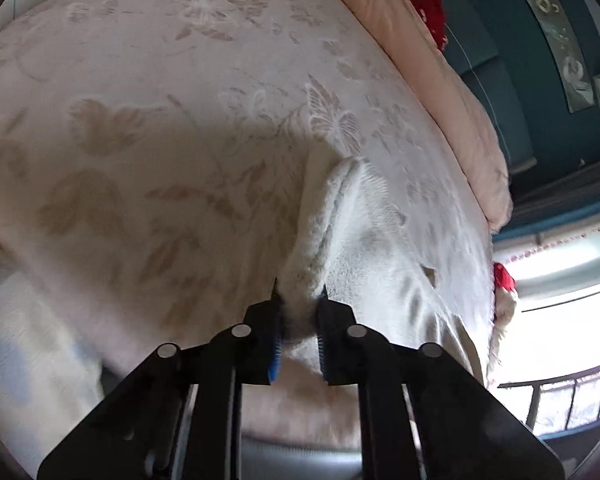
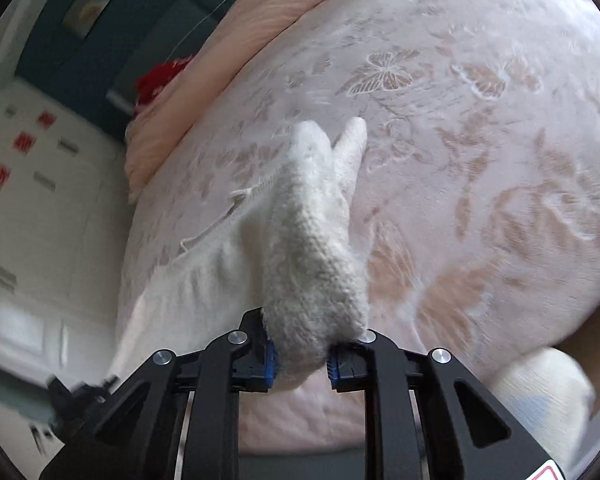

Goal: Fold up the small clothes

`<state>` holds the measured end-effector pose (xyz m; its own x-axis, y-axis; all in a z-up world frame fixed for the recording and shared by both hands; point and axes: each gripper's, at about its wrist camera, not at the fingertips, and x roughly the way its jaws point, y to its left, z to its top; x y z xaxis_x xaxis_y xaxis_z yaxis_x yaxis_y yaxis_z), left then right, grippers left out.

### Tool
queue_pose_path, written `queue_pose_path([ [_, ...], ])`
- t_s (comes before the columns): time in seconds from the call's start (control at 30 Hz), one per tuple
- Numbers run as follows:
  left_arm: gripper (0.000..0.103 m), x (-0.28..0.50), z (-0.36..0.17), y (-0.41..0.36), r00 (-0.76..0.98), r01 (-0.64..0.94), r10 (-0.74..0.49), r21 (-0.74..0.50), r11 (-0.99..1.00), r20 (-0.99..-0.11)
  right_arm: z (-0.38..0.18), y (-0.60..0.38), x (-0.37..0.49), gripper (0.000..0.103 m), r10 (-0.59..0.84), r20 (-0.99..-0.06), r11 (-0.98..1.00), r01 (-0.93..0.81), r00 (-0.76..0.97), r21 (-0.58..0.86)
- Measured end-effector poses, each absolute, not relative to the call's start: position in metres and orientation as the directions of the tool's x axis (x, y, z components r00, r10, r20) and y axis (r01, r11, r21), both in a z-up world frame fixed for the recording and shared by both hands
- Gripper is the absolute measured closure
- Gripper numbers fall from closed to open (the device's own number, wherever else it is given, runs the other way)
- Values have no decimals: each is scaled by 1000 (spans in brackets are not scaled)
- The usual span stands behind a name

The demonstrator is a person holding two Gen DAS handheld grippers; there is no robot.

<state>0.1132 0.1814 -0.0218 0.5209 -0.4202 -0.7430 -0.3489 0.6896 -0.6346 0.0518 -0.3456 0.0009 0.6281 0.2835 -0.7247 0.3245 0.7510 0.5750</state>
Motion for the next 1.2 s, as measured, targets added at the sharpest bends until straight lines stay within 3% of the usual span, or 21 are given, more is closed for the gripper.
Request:
queue_pose_path([
  [0.07,91,94,-22,182,487,-340,-399,-590,732,-777,0,-340,32,85,250,-775,807,318,580,498],
  [0.17,90,75,-48,174,422,-343,-366,-519,783,-830,-46,-324,7,77,190,-887,876,335,421,346],
  [0.27,84,67,-70,169,395,-384,-321,-473,793,-861,-56,-344,-21,71,195,-878,818,422,437,392],
  [0.37,83,63,-33,170,470,-368,-179,-376,850,-864,-23,-360,-38,56,75,-850,805,472,522,360],
  [0.43,72,67,-1,163,547,-313,-95,-308,898,-832,8,-358,-37,56,-26,-817,838,458,576,297],
  [0.5,57,78,28,143,623,-240,-66,-270,933,-780,28,-339,-19,60,22,-783,881,358,622,309],
  [0.6,55,115,33,105,631,-121,-131,-264,957,-764,34,-281,24,69,142,-778,936,172,612,306],
  [0.77,55,165,-31,50,506,-77,-104,-165,983,-856,-12,-207,92,69,210,-833,960,51,511,274],
  [0.87,54,176,-72,44,418,-94,-101,-154,984,-903,-57,-195,126,69,163,-889,978,46,427,201],
  [0.93,53,169,-69,44,443,-75,-102,-151,986,-890,-48,-190,127,65,139,-890,984,38,435,172],
  [1.03,52,154,-46,65,458,-58,-160,-209,976,-874,-11,-187,120,66,203,-847,971,10,492,238],
  [1.1,29,143,-33,87,502,-112,-168,-256,960,-849,5,-174,123,66,214,-832,973,-41,512,226],
  [1.2,23,137,-38,129,508,-225,-196,-349,910,-839,-7,-153,145,67,263,-851,963,-70,455,260],
])
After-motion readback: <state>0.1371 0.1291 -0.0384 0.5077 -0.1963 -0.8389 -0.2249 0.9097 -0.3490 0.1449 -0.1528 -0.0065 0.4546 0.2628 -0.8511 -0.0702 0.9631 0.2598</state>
